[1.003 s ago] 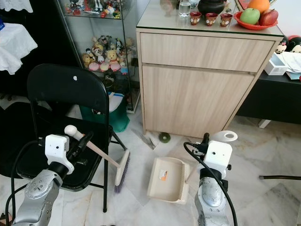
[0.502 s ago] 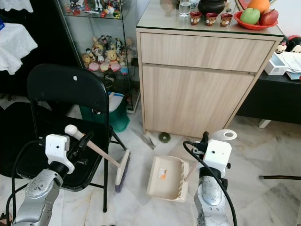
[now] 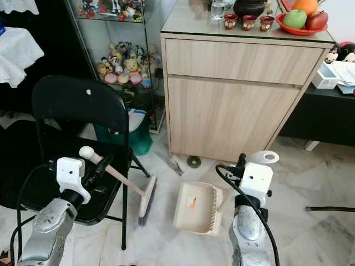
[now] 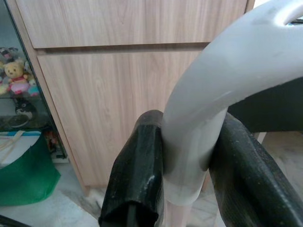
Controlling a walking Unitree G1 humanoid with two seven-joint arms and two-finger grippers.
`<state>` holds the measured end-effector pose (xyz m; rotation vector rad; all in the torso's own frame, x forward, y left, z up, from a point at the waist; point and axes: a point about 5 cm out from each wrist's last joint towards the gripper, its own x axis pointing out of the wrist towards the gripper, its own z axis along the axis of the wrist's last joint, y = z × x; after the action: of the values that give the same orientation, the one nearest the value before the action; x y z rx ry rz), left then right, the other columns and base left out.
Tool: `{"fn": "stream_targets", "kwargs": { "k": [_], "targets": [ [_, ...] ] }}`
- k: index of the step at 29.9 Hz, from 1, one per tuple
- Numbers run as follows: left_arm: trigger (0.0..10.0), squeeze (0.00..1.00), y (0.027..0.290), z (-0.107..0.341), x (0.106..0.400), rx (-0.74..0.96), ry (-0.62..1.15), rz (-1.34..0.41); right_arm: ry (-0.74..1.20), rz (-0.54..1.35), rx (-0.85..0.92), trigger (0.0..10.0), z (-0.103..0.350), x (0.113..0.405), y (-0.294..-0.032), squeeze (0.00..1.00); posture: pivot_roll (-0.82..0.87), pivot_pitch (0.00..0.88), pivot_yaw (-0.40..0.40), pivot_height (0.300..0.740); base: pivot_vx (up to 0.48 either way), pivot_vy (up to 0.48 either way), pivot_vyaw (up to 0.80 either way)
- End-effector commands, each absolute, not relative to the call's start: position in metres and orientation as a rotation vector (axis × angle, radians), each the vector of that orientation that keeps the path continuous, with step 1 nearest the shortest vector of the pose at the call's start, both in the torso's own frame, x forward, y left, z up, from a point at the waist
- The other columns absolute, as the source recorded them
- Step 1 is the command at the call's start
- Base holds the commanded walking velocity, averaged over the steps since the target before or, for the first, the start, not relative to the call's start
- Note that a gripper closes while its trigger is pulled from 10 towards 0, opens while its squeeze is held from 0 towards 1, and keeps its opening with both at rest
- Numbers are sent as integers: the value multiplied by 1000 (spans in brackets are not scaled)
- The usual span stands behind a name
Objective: Sweep floor
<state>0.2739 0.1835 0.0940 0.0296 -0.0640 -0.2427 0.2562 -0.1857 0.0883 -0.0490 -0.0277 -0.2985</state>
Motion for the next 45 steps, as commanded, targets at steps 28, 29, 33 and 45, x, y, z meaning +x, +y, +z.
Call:
{"fn": "stream_targets", "kwargs": {
  "k": [28,29,33,45],
  "targets": [
    [10000,0,181,103,277,24,-112,-242,-70,-299,-59,10000,99,259,-188,0,-39,107,9,740,-224,0,0],
    [10000,0,181,103,277,24,-112,-242,-71,-299,-60,10000,99,259,-188,0,-38,107,10,740,-240,0,0],
    [10000,0,182,103,277,25,-112,-241,-71,-303,-63,10000,99,259,-189,0,-37,109,11,740,-183,0,0],
    [10000,0,183,103,277,27,-111,-241,-70,-299,-50,10000,99,260,-187,0,-36,112,14,740,-181,0,0]
  ]
}}
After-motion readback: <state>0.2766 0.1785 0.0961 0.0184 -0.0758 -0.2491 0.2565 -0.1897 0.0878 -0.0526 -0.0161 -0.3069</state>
